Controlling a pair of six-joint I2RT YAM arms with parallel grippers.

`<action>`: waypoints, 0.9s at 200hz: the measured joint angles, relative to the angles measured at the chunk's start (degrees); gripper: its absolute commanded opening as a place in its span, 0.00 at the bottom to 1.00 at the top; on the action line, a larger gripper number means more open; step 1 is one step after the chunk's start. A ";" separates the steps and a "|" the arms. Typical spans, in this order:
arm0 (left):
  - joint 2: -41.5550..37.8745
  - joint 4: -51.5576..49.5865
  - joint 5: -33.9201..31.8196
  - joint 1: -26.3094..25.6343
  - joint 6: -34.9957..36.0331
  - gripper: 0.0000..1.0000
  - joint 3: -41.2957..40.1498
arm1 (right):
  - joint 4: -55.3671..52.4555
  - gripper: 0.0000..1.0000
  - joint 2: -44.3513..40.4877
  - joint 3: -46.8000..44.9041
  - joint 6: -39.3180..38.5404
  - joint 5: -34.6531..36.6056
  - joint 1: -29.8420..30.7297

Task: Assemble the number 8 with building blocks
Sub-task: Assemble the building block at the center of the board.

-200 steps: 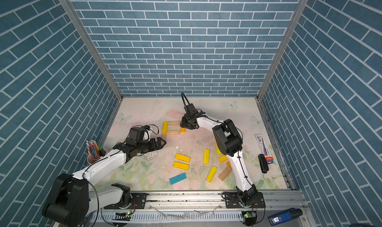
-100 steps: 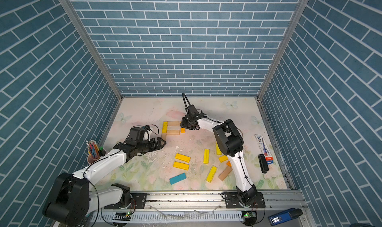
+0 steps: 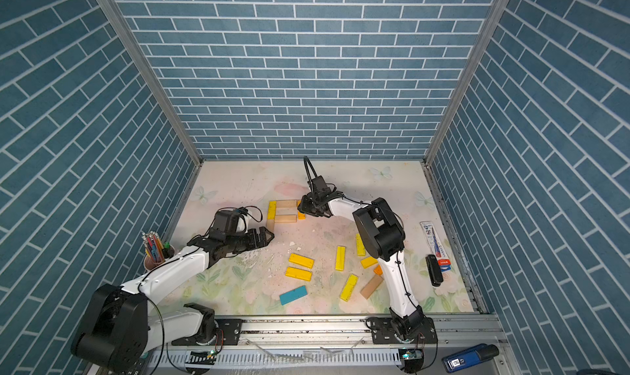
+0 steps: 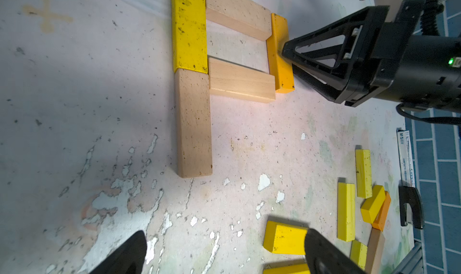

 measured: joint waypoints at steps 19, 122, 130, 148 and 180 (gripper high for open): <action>0.00 0.00 0.00 0.00 0.00 0.99 -0.02 | 0.46 0.42 -1.29 -1.95 0.35 0.02 0.00; 0.00 0.13 0.00 0.00 0.00 1.00 -0.20 | 2.56 0.40 -2.56 -4.70 0.63 -2.69 0.02; 0.00 0.11 0.02 0.00 0.00 1.00 -0.20 | 2.56 0.40 -2.56 -4.70 0.74 -2.95 0.02; 0.00 0.11 0.00 0.00 0.00 1.00 -0.20 | 2.56 0.40 -2.56 -4.70 0.87 -3.32 0.02; 0.00 0.11 0.00 0.00 0.00 0.99 -0.20 | 2.56 0.39 -2.51 -4.70 0.90 -3.78 0.02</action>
